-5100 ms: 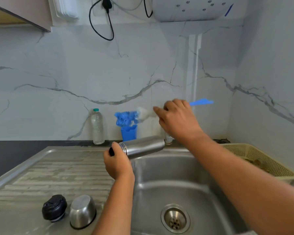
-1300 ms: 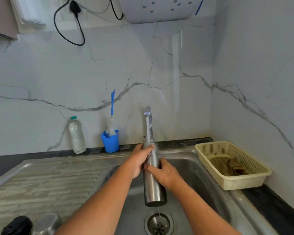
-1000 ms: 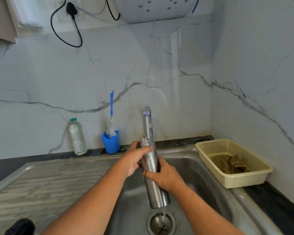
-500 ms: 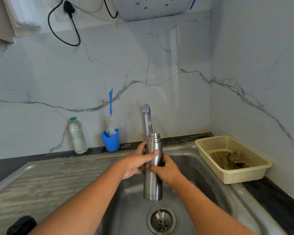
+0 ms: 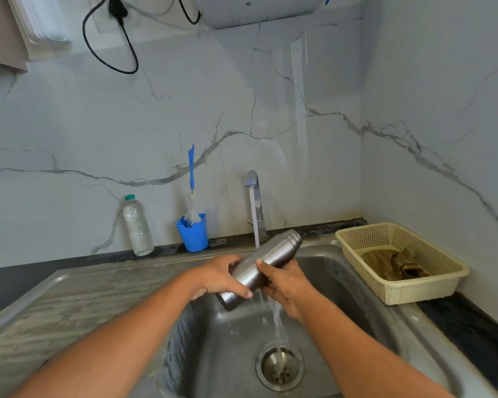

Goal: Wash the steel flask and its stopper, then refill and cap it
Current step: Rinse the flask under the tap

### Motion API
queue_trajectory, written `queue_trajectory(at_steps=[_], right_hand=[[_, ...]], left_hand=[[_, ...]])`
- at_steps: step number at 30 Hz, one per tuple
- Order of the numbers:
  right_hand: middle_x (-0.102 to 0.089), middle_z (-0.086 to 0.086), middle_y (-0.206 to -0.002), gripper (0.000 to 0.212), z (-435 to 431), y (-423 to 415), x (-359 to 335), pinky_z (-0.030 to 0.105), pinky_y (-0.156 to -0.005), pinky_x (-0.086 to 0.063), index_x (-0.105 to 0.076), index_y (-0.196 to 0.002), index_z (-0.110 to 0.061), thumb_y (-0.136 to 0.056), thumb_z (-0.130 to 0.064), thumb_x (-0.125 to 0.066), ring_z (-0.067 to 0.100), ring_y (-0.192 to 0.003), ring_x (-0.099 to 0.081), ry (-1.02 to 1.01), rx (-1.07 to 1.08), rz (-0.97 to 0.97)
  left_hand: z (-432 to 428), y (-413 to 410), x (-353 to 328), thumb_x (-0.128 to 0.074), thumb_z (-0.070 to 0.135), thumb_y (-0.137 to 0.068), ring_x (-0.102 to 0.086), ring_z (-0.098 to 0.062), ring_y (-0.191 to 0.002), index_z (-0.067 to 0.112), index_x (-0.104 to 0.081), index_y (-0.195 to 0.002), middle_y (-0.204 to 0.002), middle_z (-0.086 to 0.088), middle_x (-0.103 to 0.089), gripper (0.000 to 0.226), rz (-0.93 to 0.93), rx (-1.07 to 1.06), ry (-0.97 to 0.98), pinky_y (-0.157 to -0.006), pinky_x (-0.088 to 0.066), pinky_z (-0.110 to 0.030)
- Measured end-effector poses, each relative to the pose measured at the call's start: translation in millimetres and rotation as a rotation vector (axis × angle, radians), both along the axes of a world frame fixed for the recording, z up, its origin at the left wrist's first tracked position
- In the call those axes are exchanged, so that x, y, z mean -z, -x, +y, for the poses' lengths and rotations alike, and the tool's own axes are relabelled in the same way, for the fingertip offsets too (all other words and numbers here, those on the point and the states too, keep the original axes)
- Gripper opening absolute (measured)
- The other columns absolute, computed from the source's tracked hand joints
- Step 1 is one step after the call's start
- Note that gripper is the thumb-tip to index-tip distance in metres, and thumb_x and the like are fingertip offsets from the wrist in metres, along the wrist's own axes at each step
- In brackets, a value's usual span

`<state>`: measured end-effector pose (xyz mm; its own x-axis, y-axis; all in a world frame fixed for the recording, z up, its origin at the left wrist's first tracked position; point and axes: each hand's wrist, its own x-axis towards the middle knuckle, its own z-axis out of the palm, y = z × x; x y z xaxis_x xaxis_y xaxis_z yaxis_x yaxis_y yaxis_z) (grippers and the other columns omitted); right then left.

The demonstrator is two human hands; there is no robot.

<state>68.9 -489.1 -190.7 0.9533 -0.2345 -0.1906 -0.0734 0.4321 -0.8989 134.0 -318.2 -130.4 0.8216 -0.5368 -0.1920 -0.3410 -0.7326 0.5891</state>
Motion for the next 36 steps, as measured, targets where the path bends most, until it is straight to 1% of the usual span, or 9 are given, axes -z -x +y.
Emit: queue_trajectory(at_steps=[6, 9, 12, 14, 17, 24, 28, 33, 36], right_hand=[[-0.048, 0.022, -0.144, 0.11, -10, -5, 6, 0.042, -0.097, -0.058, -0.008, -0.158, -0.032, -0.081, -0.021, -0.086, 0.035, -0.121, -0.061, 0.073, 0.17, 0.122], [-0.046, 0.019, -0.144, 0.082, -13, -2, 7, 0.038, -0.092, -0.059, -0.025, -0.155, -0.022, -0.092, -0.034, -0.075, 0.032, -0.119, -0.058, 0.195, 0.109, 0.18], [-0.052, 0.011, -0.127, 0.058, -13, -1, 6, 0.037, -0.091, -0.06, -0.043, -0.144, -0.015, -0.1, -0.05, -0.058, 0.027, -0.112, -0.059, 0.339, 0.047, 0.244], [-0.055, 0.006, -0.119, 0.057, -13, 1, 7, 0.036, -0.089, -0.061, -0.045, -0.141, -0.02, -0.1, -0.058, -0.052, 0.024, -0.105, -0.064, 0.447, 0.003, 0.255], [-0.064, 0.004, -0.114, 0.058, -13, 2, 11, 0.036, -0.085, -0.063, -0.048, -0.133, -0.021, -0.095, -0.064, -0.054, 0.021, -0.098, -0.071, 0.606, -0.045, 0.251], [-0.063, 0.002, -0.132, 0.074, -17, 0, 16, 0.044, -0.105, -0.05, -0.042, -0.141, -0.024, -0.082, -0.056, -0.075, 0.027, -0.12, -0.062, 1.064, -0.085, 0.206], [-0.065, -0.001, -0.128, 0.069, -16, 0, 19, 0.043, -0.104, -0.051, -0.048, -0.136, -0.024, -0.081, -0.051, -0.08, 0.022, -0.116, -0.063, 0.939, -0.08, 0.146], [-0.064, 0.0, -0.122, 0.064, -11, 0, 16, 0.039, -0.098, -0.055, -0.049, -0.136, -0.021, -0.085, -0.045, -0.079, 0.02, -0.109, -0.065, 0.821, -0.046, 0.044], [-0.064, -0.001, -0.119, 0.063, -11, -1, 16, 0.035, -0.093, -0.056, -0.05, -0.135, -0.022, -0.085, -0.05, -0.077, 0.019, -0.107, -0.065, 0.816, -0.029, 0.031]], left_hand=[[-5, -17, -16, -0.095, 0.027, -0.068, -0.054, -0.017, -0.124, 0.032, -0.062, -0.134, -0.136, 0.006, -0.056, 0.074, -0.091, -0.016, 0.085, -0.109, -0.048, -0.038], [-13, -19, -19, -0.096, 0.023, -0.069, -0.054, -0.016, -0.117, 0.034, -0.061, -0.131, -0.128, 0.008, -0.053, 0.071, -0.109, -0.047, 0.21, -0.094, -0.052, -0.029], [-24, -23, -18, -0.096, 0.023, -0.069, -0.058, -0.018, -0.115, 0.035, -0.058, -0.129, -0.125, 0.004, -0.054, 0.072, -0.11, -0.106, 0.347, -0.096, -0.058, -0.036], [-32, -24, -15, -0.096, 0.022, -0.07, -0.056, -0.017, -0.119, 0.034, -0.056, -0.128, -0.126, 0.006, -0.055, 0.072, -0.1, -0.136, 0.417, -0.097, -0.055, -0.033], [-45, -20, -12, -0.094, 0.018, -0.073, -0.057, -0.01, -0.108, 0.03, -0.053, -0.127, -0.116, 0.01, -0.055, 0.069, -0.076, -0.173, 0.529, -0.077, -0.048, -0.022], [-62, -22, -3, -0.093, 0.019, -0.075, -0.06, -0.011, -0.097, 0.024, -0.052, -0.13, -0.114, 0.004, -0.059, 0.069, 0.045, -0.252, 0.726, -0.067, -0.046, -0.025], [-67, -26, 0, -0.094, 0.024, -0.074, -0.063, -0.015, -0.104, 0.023, -0.053, -0.126, -0.12, 0.001, -0.062, 0.066, 0.073, -0.285, 0.791, -0.072, -0.047, -0.027], [-66, -37, 7, -0.09, 0.042, -0.077, -0.065, -0.022, -0.114, 0.017, -0.059, -0.128, -0.125, -0.005, -0.067, 0.065, 0.092, -0.317, 0.801, -0.106, -0.051, -0.043], [-63, -41, 6, -0.08, 0.044, -0.089, -0.068, -0.023, -0.111, 0.013, -0.063, -0.13, -0.12, -0.006, -0.072, 0.054, 0.143, -0.308, 0.804, -0.101, -0.054, -0.04]])
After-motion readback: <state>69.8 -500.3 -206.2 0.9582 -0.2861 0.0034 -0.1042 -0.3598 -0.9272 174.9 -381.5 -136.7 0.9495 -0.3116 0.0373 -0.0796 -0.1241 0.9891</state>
